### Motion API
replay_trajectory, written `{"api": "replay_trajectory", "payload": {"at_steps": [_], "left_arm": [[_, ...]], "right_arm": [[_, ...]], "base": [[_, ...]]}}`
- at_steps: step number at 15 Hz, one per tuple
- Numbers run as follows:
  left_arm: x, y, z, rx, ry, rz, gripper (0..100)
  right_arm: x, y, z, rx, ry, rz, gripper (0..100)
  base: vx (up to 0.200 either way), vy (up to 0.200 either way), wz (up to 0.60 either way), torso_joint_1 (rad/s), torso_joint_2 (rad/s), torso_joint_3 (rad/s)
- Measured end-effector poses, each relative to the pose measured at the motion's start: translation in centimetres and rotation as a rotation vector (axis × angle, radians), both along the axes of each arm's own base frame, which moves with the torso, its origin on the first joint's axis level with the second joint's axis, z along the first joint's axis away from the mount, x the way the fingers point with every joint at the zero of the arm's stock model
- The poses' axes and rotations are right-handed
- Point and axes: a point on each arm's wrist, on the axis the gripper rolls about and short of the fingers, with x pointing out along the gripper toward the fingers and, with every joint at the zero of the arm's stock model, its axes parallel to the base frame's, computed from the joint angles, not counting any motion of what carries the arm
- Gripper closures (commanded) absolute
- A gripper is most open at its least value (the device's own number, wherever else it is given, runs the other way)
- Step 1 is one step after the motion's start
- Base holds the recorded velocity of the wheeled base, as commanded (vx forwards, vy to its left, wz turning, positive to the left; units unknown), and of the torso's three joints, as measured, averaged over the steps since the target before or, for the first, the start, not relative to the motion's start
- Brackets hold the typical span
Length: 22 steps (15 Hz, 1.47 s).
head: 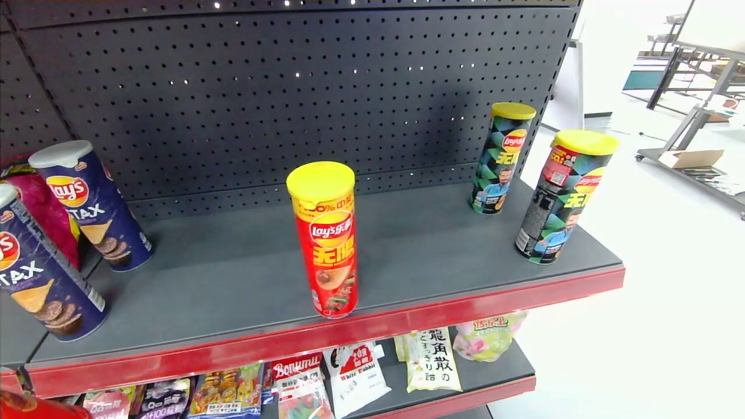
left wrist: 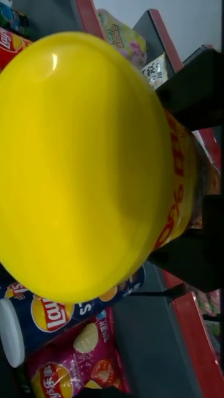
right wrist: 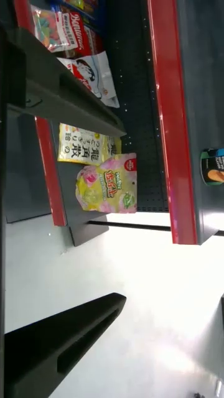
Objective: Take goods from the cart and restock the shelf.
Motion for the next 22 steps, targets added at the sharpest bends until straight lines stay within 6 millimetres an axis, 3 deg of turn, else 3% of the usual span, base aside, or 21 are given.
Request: {"api": "replay_trajectory", "payload": {"at_steps": [3, 7, 13, 17, 22], "left_arm": [[1.0, 0.0, 1.2, -0.001, -0.030, 0.000, 100], [4.7, -0.3, 3.6, -0.002, -0.059, -0.051, 100], [14.0, -1.3, 5.6, -0.002, -0.015, -0.175, 100], [18.7, -2.2, 6.3, -0.006, 0.045, -0.205, 100], [24.2, -4.8, 6.3, -0.010, 0.051, -0.225, 100]], "right_arm": [[0.0, 0.0, 0.0, 0.001, 0.000, -0.001, 0], [0.0, 0.0, 0.0, 0.001, 0.000, -0.001, 0], [0.0, 0.0, 0.0, 0.001, 0.000, -0.001, 0], [0.0, 0.0, 0.0, 0.001, 0.000, -0.001, 0], [0.0, 0.0, 0.0, 0.001, 0.000, -0.001, 0]], "base": [[0.000, 0.000, 0.00, 0.000, 0.00, 0.000], [0.000, 0.000, 0.00, 0.000, 0.00, 0.000], [0.000, 0.000, 0.00, 0.000, 0.00, 0.000], [0.000, 0.000, 0.00, 0.000, 0.00, 0.000], [0.000, 0.000, 0.00, 0.000, 0.00, 0.000]]}}
